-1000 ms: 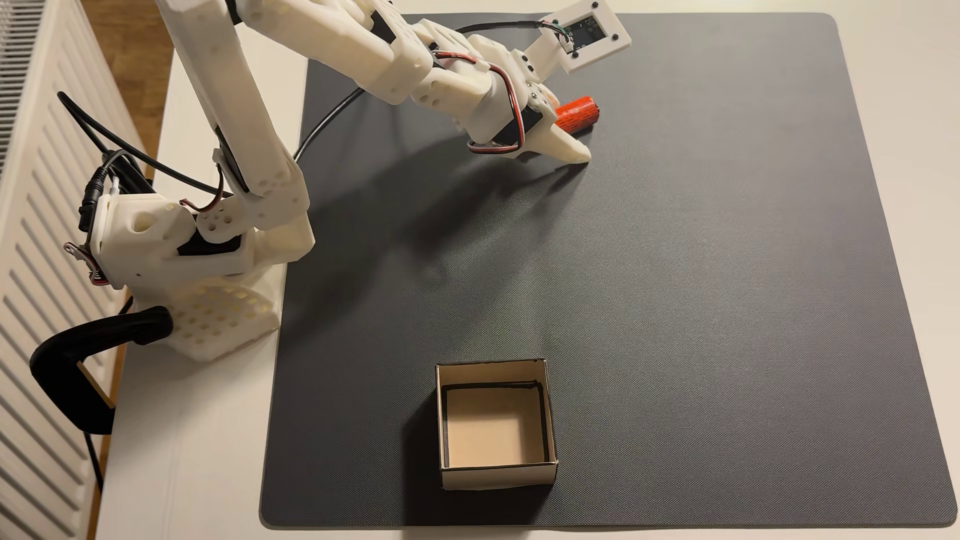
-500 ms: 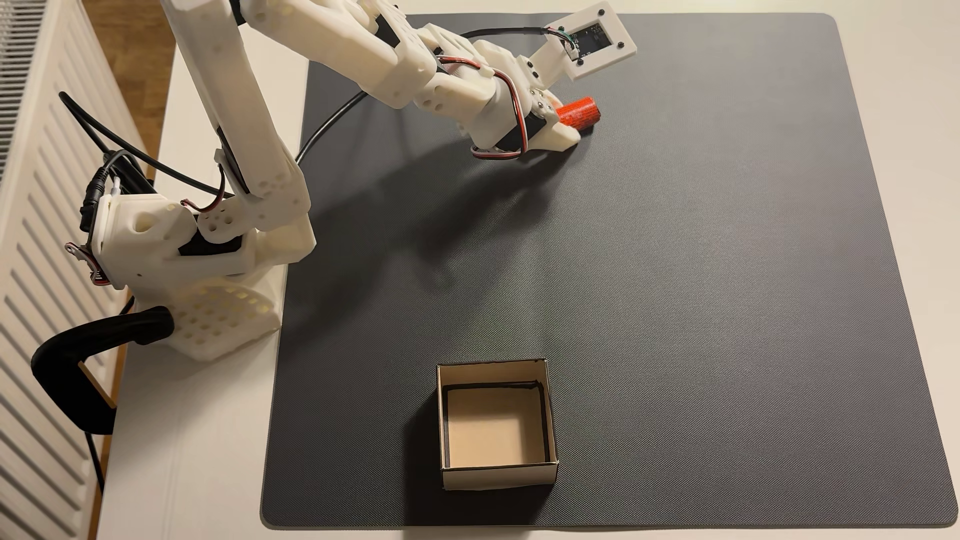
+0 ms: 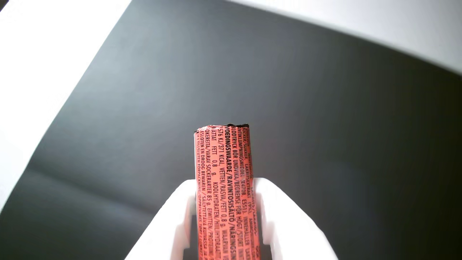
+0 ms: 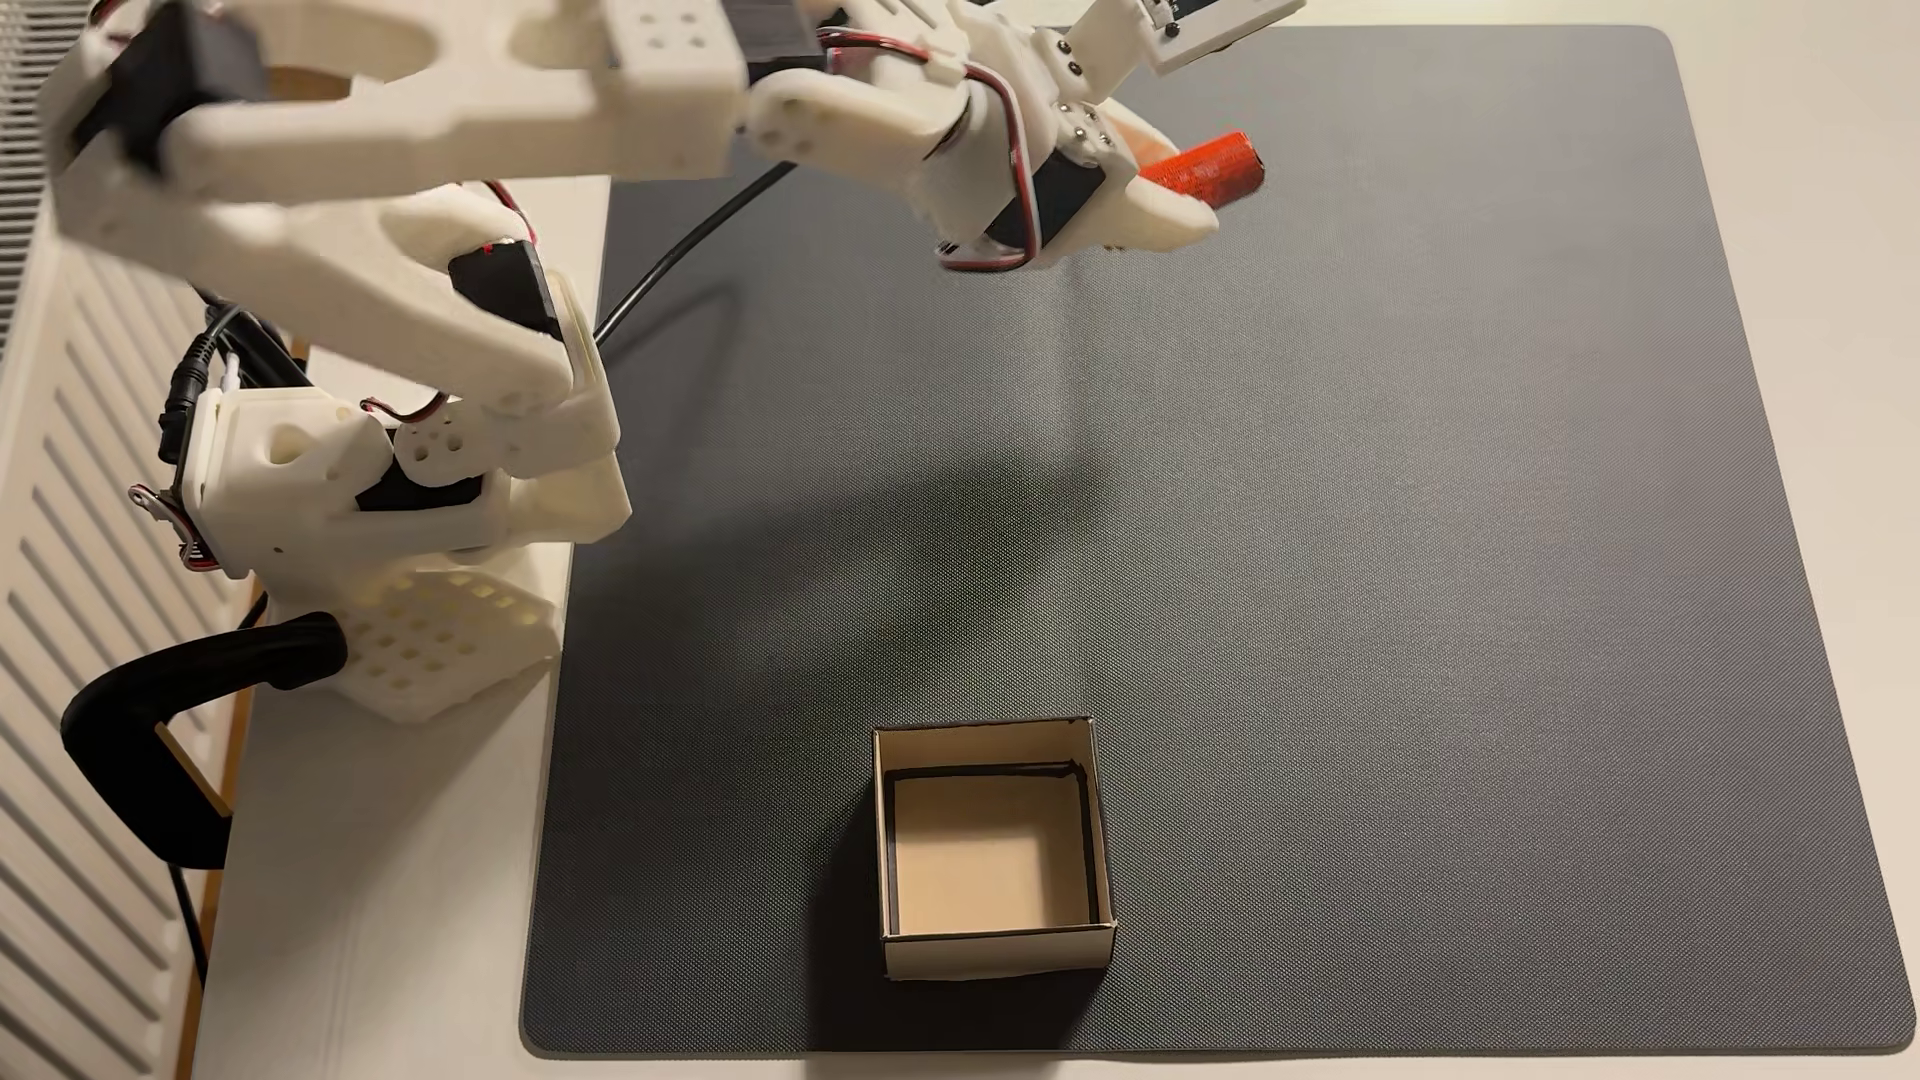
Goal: Pick the red object and place it in the box
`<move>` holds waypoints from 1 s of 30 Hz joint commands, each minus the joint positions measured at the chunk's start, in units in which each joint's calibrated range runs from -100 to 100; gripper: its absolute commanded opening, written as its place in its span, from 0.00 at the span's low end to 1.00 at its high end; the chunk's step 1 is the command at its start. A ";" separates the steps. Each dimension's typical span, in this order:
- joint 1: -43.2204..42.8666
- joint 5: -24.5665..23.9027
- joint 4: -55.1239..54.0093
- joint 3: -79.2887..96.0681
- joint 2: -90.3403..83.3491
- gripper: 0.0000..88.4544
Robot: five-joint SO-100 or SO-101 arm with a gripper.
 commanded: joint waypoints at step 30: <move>36.08 7.36 15.36 31.98 -51.84 0.02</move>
